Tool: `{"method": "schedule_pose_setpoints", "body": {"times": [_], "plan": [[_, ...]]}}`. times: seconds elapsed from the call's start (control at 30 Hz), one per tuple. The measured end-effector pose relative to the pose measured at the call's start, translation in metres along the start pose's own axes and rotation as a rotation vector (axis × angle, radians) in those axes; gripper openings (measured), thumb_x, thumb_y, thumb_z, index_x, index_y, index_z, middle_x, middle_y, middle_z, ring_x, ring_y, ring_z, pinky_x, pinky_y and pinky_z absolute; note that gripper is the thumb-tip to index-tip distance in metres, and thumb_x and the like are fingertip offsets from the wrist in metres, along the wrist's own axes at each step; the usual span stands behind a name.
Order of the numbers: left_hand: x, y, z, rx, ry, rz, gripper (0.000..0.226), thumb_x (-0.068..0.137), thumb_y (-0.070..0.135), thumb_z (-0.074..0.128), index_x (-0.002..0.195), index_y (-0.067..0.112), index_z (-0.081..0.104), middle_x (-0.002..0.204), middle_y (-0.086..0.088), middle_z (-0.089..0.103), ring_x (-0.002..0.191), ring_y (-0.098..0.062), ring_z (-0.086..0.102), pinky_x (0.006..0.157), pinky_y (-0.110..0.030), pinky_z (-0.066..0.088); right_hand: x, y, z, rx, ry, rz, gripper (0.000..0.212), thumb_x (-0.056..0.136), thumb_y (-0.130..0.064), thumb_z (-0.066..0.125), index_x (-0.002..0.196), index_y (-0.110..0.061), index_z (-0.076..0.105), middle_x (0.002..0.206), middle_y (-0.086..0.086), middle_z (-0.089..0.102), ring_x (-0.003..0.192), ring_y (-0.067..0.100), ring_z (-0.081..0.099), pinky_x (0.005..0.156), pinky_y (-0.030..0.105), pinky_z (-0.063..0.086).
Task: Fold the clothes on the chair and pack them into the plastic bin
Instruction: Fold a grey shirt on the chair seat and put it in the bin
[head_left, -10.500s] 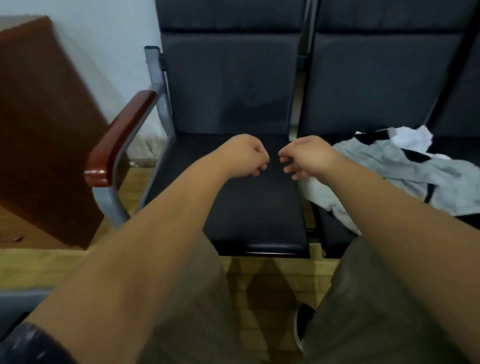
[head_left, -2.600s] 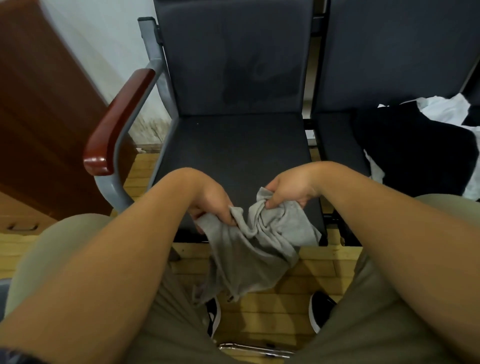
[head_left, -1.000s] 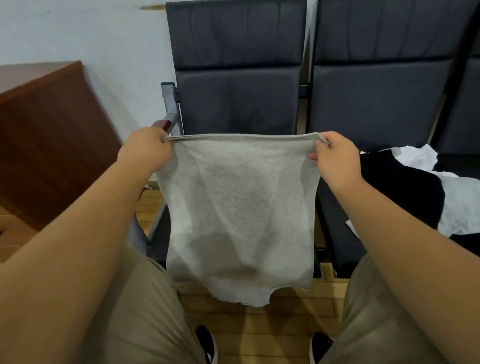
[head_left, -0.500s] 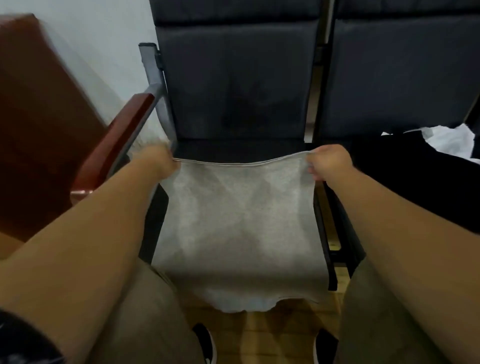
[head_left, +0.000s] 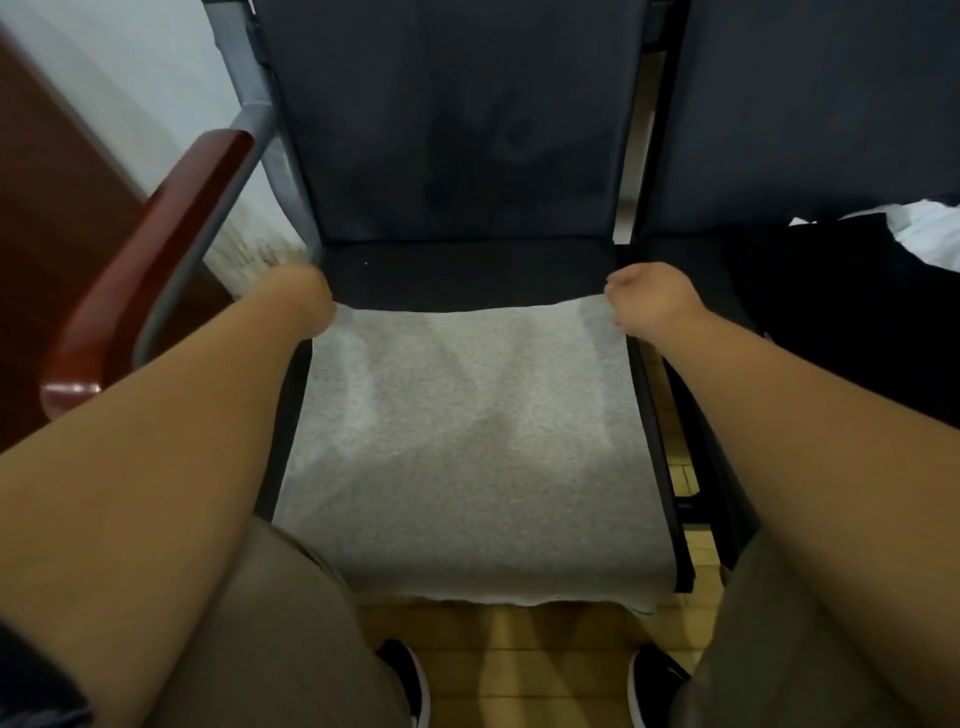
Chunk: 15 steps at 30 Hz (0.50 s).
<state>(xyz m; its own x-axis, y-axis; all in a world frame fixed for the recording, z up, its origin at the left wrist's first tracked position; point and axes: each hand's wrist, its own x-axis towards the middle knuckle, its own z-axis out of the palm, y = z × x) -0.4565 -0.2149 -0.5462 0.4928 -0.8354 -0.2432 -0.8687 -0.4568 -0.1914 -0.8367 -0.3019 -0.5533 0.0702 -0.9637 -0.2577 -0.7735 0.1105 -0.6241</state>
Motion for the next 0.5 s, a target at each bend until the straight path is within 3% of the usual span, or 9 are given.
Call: {"method": "schedule_pose_setpoints", "body": {"times": [0.07, 0.13, 0.2, 0.27, 0.3, 0.37, 0.43, 0.5], "plan": [[-0.004, 0.004, -0.004, 0.016, 0.000, 0.026, 0.028, 0.106, 0.020, 0.055, 0.128, 0.005, 0.063, 0.110, -0.015, 0.062, 0.103, -0.032, 0.061, 0.094, -0.045, 0.054, -0.003, -0.005, -0.001, -0.048, 0.003, -0.023, 0.028, 0.104, -0.016, 0.055, 0.126, -0.004, 0.068, 0.120, 0.013, 0.068, 0.112, 0.035, 0.067, 0.095, 0.042, 0.057], [-0.011, 0.009, -0.009, 0.011, -0.021, 0.067, 0.032, 0.104, 0.020, 0.058, 0.132, 0.004, 0.061, 0.111, -0.015, 0.060, 0.103, -0.031, 0.059, 0.090, -0.042, 0.052, -0.007, -0.010, 0.000, -0.105, -0.014, -0.038, 0.017, 0.101, -0.012, 0.054, 0.101, -0.004, 0.069, 0.097, 0.011, 0.064, 0.099, 0.033, 0.066, 0.070, 0.034, 0.052], [-0.023, 0.017, -0.018, -0.029, -0.079, 0.139, 0.040, 0.105, 0.026, 0.058, 0.139, 0.005, 0.057, 0.123, -0.016, 0.061, 0.110, -0.032, 0.059, 0.091, -0.041, 0.050, -0.014, -0.018, 0.004, -0.139, -0.055, -0.067, 0.018, 0.097, -0.012, 0.054, 0.081, -0.008, 0.061, 0.080, 0.008, 0.057, 0.084, 0.030, 0.062, 0.060, 0.031, 0.044], [-0.037, 0.023, -0.020, -0.064, -0.159, 0.209, 0.055, 0.106, 0.036, 0.059, 0.153, 0.010, 0.047, 0.147, -0.018, 0.054, 0.128, -0.036, 0.055, 0.104, -0.044, 0.047, -0.026, -0.028, 0.010, -0.219, -0.153, -0.121, 0.015, 0.099, -0.015, 0.054, 0.095, -0.009, 0.068, 0.095, 0.009, 0.064, 0.095, 0.030, 0.065, 0.071, 0.034, 0.053], [-0.045, 0.024, -0.019, -0.072, -0.229, 0.225, 0.064, 0.105, 0.041, 0.060, 0.160, 0.015, 0.039, 0.157, -0.016, 0.046, 0.138, -0.037, 0.050, 0.111, -0.046, 0.044, -0.032, -0.033, 0.013, -0.300, -0.221, -0.144, 0.023, 0.102, -0.018, 0.054, 0.115, -0.007, 0.069, 0.115, 0.012, 0.065, 0.109, 0.031, 0.065, 0.085, 0.038, 0.057], [-0.056, 0.023, -0.012, -0.079, -0.378, 0.250, 0.078, 0.103, 0.052, 0.060, 0.167, 0.027, 0.023, 0.170, -0.010, 0.031, 0.152, -0.035, 0.036, 0.122, -0.049, 0.032, -0.045, -0.041, 0.021, -0.480, -0.358, -0.156, 0.052, 0.106, -0.028, 0.055, 0.156, -0.015, 0.048, 0.156, 0.014, 0.044, 0.133, 0.035, 0.054, 0.108, 0.043, 0.050], [-0.064, 0.022, -0.004, -0.053, -0.525, 0.275, 0.085, 0.101, 0.061, 0.058, 0.169, 0.035, 0.013, 0.174, -0.006, 0.022, 0.157, -0.033, 0.028, 0.126, -0.051, 0.024, -0.054, -0.045, 0.029, -0.598, -0.475, -0.147, 0.070, 0.106, -0.040, 0.055, 0.168, -0.026, 0.025, 0.170, 0.011, 0.024, 0.146, 0.037, 0.042, 0.116, 0.045, 0.043], [-0.068, 0.022, 0.005, 0.003, -0.577, 0.284, 0.089, 0.100, 0.069, 0.053, 0.169, 0.039, 0.006, 0.177, -0.005, 0.010, 0.161, -0.033, 0.018, 0.128, -0.053, 0.018, -0.058, -0.044, 0.038, -0.690, -0.547, -0.158, 0.076, 0.106, -0.050, 0.053, 0.169, -0.027, 0.018, 0.171, 0.011, 0.022, 0.149, 0.037, 0.037, 0.119, 0.047, 0.038]]}}
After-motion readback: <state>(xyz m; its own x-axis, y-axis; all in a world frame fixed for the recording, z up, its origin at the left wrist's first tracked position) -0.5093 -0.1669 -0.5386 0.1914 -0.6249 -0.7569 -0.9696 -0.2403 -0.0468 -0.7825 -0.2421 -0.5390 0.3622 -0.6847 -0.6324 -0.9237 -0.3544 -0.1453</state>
